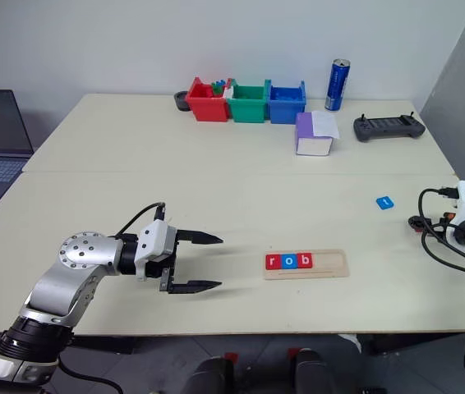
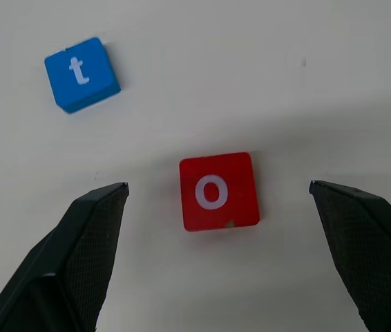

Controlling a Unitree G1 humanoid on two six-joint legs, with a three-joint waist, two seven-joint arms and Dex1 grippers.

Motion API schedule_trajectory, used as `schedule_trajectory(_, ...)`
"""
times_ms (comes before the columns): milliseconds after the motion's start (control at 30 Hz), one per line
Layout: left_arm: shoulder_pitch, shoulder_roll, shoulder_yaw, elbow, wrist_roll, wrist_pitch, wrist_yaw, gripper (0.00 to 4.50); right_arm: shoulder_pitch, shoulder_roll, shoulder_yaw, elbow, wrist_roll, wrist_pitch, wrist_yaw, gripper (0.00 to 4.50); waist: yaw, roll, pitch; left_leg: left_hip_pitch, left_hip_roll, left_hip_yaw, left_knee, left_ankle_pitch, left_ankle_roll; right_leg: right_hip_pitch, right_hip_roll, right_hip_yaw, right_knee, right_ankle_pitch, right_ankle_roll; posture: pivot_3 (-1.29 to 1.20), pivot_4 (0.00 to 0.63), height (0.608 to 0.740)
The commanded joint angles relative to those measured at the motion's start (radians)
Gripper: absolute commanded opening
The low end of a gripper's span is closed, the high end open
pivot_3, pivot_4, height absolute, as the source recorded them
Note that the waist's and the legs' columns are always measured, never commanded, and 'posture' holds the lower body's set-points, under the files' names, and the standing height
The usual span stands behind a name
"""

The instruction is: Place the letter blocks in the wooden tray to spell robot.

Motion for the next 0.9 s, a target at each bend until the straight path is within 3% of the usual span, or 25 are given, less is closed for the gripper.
schedule_trajectory(33, 0.000, 0.009, 0.020, -0.038, -0.005, -0.005, 0.008, 4.50, -0.041, -0.036, 0.004, 0.006, -0.019, -0.004, 0.013, 4.46, 0.000, 0.000, 0.000, 0.000, 0.000, 0.000, 0.000, 0.000, 0.000, 0.000, 0.000, 0.000, 0.000, 0.000, 0.000, 0.00, 0.150, 0.740)
schedule_trajectory(900, 0.010, 0.026, 0.029, -0.055, -0.006, 0.003, 0.031, 4.50, -0.155, -0.062, 0.108, 0.196, -0.128, -0.140, 0.145, 4.46, 0.000, 0.000, 0.000, 0.000, 0.000, 0.000, 0.000, 0.000, 0.000, 0.000, 0.000, 0.000, 0.000, 0.000, 0.000, 0.00, 0.150, 0.740)
